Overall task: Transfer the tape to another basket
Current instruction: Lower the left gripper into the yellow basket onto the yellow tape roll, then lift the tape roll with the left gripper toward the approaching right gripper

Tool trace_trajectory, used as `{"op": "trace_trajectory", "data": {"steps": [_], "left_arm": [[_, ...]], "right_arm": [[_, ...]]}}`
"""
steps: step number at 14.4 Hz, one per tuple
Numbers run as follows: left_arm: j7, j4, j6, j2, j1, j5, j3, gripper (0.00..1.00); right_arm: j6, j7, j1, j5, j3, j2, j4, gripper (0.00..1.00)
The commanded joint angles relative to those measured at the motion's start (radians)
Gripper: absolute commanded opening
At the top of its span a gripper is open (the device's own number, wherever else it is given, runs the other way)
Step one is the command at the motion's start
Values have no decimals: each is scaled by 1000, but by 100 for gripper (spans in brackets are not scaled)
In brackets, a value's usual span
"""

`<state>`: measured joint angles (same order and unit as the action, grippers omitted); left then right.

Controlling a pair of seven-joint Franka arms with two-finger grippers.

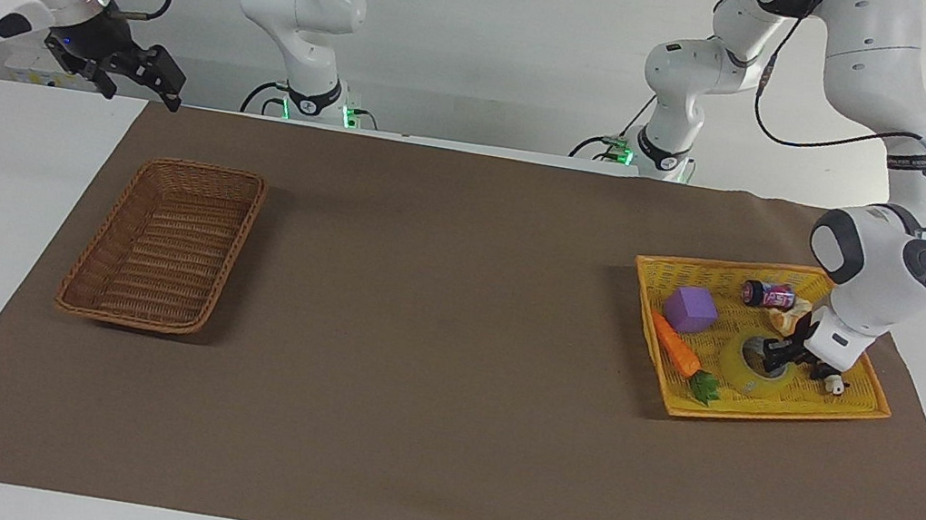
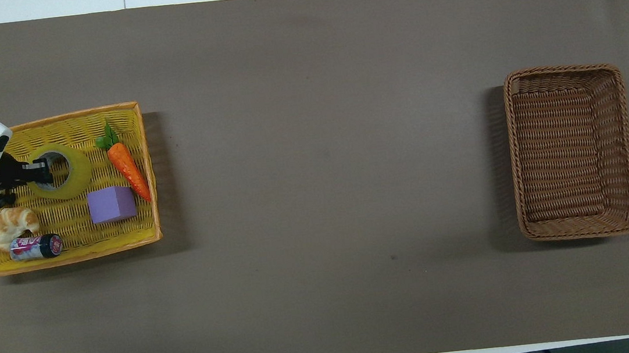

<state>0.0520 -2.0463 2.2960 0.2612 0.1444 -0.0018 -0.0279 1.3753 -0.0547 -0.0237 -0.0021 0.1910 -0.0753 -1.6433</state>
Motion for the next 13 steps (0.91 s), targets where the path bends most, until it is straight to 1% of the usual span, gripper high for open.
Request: {"op": "trace_trajectory", "data": {"steps": [1,2,4,5,7,9,10,11,12,13], "left_arm": [[-7,131,-161,-19,-8,-13,-10,0],[-50,202,-250,-23,-32,-14,-15,0],[-191,337,-410,-31,-118,-20,-17,0],[-260,374,-450,-30,-171,-53,-17,0],[-422,397,-455,-28,-300,-127,-14,0],[-574,422,-449,-27,-414,-158,-17,0],[-625,422,-448,-30,-460,-209,-17,0],[-644,422,-445,-30,-482,-260,-15,0],[-653,422,-446,-33,-514,-271,-18,0],[-682,422,-443,-33,-567,-271,-17,0]], "right_arm": [[11,-17,-2,-9,1,-24,-27,100],[11,-17,-1,-9,1,-24,-27,100],[11,-17,-2,-9,1,-24,-27,100],[11,-17,-1,-9,1,-24,-27,100],[11,-17,-2,-9,1,-24,-27,100],[11,-17,-1,-9,-1,-24,-27,100],[10,-17,-2,-9,1,-24,-27,100],[10,-17,-2,-9,1,-24,-27,100],[11,-17,-2,-9,1,-24,-27,100],[11,-17,-1,-9,-1,-24,-27,100]]}}
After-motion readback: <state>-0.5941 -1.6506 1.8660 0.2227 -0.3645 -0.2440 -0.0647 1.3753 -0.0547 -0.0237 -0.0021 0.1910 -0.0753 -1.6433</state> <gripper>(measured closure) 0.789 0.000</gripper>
